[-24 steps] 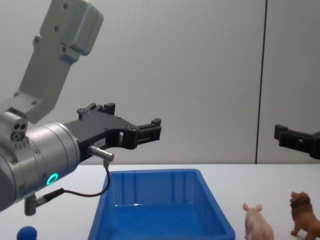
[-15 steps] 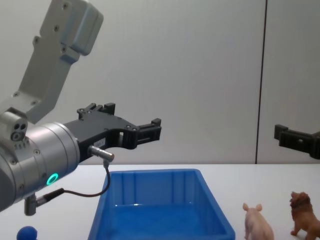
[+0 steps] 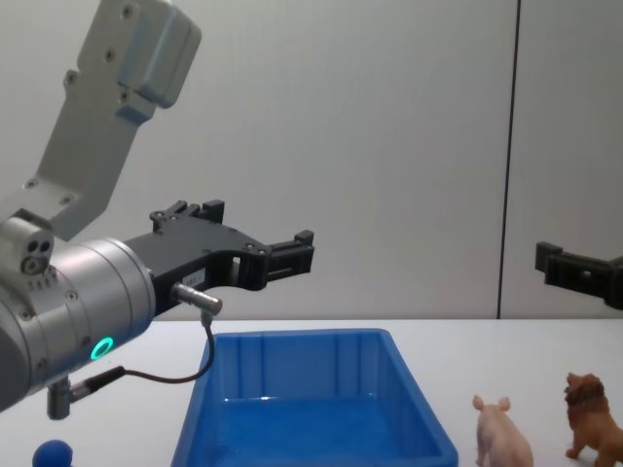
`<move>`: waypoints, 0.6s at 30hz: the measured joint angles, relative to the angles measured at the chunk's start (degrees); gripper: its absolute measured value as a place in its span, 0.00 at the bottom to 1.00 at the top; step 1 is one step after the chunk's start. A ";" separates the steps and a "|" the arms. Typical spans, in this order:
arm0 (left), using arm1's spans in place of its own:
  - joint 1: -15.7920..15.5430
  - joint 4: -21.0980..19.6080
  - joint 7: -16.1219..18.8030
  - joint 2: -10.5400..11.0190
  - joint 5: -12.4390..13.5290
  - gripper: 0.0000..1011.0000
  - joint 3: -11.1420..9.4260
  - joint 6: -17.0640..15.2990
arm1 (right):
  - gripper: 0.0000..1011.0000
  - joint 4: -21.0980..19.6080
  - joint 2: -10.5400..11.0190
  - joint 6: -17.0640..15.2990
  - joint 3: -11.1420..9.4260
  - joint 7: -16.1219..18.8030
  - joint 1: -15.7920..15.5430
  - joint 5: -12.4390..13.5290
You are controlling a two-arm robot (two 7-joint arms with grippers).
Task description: Pick up the two dolls from the table and place them into the box.
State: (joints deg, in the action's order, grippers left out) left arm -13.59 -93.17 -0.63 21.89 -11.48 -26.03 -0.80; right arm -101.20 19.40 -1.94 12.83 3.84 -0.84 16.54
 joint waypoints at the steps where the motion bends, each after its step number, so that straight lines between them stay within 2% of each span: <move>1: 0.00 0.00 0.00 0.00 0.00 0.99 0.00 0.00 | 0.99 0.01 0.10 0.00 -0.09 0.01 -0.03 0.15; 9: 0.00 0.00 0.00 0.00 0.00 0.99 0.00 0.00 | 0.99 0.02 1.49 -0.58 -1.21 0.36 -0.87 1.71; 18: 0.00 0.00 0.00 0.00 0.00 0.99 0.01 0.00 | 0.99 0.79 3.87 -3.05 -2.83 1.86 -2.47 4.38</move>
State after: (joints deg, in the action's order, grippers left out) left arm -13.59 -93.18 -0.63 21.89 -11.48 -26.02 -0.80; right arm -100.41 23.27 -4.99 10.00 5.70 -3.31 20.91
